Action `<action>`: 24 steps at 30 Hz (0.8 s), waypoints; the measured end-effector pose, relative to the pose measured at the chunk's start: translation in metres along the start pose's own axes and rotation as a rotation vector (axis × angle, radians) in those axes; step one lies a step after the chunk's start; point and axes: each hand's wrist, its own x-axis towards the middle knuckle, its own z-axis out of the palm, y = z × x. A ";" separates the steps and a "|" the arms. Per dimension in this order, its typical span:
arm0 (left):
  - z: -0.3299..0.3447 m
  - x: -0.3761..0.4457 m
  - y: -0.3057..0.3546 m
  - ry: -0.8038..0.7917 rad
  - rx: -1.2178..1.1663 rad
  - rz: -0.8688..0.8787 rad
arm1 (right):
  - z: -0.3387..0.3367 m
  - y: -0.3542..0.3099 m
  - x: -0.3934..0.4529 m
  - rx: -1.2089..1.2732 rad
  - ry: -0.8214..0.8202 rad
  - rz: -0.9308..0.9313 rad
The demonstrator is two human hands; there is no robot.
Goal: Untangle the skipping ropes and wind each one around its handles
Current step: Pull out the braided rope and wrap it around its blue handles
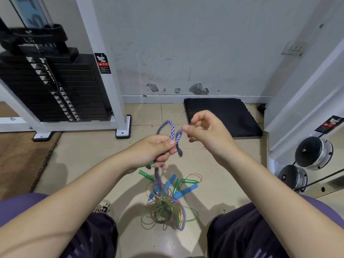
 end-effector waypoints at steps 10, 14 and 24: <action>-0.012 -0.004 0.004 -0.147 0.038 -0.047 | 0.007 0.000 -0.011 -0.311 -0.467 0.143; -0.030 -0.005 0.000 -0.185 0.077 -0.052 | 0.001 -0.005 -0.011 -0.368 -0.498 0.126; -0.030 -0.016 0.005 -0.200 0.023 -0.042 | -0.021 -0.013 -0.010 -0.254 -0.465 0.095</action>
